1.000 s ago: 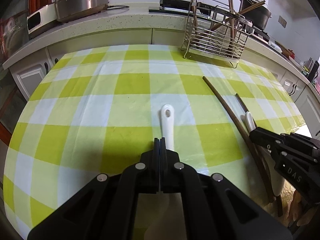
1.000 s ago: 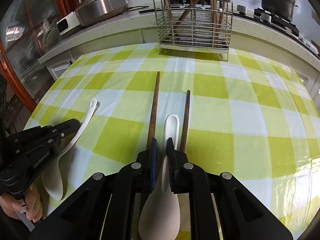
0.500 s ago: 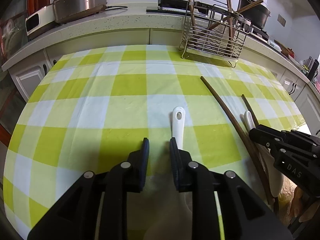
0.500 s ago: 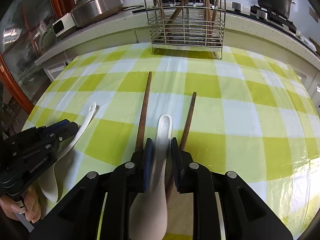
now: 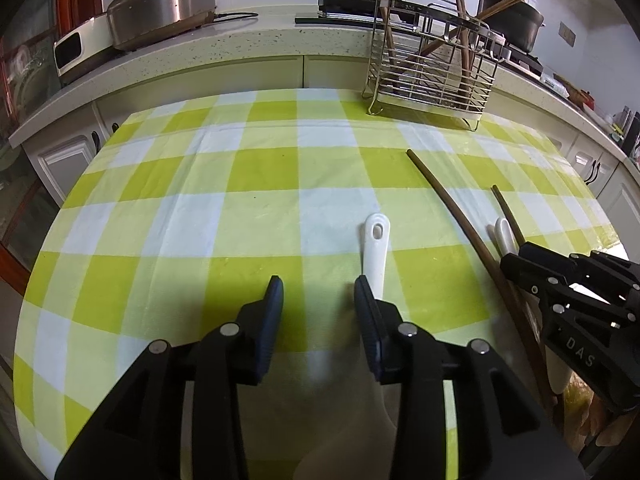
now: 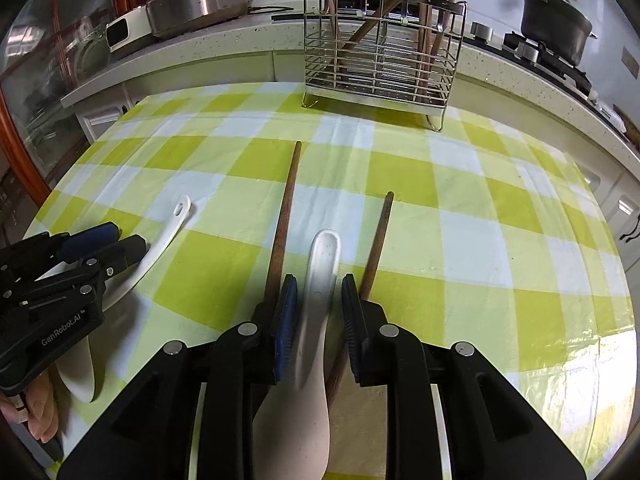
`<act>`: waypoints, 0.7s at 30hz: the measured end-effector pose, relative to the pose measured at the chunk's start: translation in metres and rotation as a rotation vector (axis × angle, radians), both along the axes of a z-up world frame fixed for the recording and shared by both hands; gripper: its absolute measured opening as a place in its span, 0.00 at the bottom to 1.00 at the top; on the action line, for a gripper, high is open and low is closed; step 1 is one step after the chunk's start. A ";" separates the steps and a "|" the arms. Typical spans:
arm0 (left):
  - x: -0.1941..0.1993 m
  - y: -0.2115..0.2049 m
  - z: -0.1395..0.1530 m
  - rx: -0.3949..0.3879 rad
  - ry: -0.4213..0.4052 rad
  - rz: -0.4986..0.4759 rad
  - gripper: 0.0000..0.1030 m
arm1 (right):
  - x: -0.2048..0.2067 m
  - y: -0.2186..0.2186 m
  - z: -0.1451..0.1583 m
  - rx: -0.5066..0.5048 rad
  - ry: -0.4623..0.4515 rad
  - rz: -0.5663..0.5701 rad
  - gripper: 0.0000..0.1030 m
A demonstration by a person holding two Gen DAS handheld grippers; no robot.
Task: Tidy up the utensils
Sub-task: 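Lower the open left tool onto the white spoon handle and close it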
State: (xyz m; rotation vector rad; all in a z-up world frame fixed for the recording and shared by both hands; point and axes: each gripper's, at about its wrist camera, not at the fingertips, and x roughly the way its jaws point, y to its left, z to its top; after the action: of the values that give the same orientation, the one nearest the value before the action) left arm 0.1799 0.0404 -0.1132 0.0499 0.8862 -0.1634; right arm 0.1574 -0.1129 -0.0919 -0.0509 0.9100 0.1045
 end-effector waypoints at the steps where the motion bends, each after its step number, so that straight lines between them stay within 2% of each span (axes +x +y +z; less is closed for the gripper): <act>1: 0.000 -0.001 0.000 0.006 0.000 -0.002 0.35 | 0.000 0.000 0.000 0.003 0.000 0.000 0.20; 8: -0.009 -0.010 0.015 -0.020 -0.042 -0.055 0.35 | 0.000 -0.005 0.000 0.033 0.005 0.001 0.20; 11: -0.002 -0.026 0.011 0.020 -0.013 -0.110 0.35 | -0.001 -0.005 0.000 0.040 0.004 0.001 0.20; 13: 0.001 -0.032 0.004 0.019 0.022 -0.137 0.35 | -0.001 -0.005 0.001 0.040 0.004 0.002 0.20; 15: 0.001 -0.037 0.001 0.038 0.013 -0.148 0.35 | -0.001 -0.005 0.000 0.037 0.002 0.004 0.20; 20: -0.004 -0.043 -0.002 0.052 0.003 -0.181 0.21 | -0.002 -0.003 0.000 0.031 -0.006 0.007 0.20; 21: -0.005 -0.042 -0.002 0.052 0.002 -0.178 0.11 | -0.003 -0.003 0.000 0.033 -0.007 0.009 0.17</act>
State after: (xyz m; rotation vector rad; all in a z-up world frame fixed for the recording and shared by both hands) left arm 0.1750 -0.0013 -0.1155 0.1778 0.8874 -0.3064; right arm 0.1549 -0.1163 -0.0920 -0.0248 0.9011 0.1272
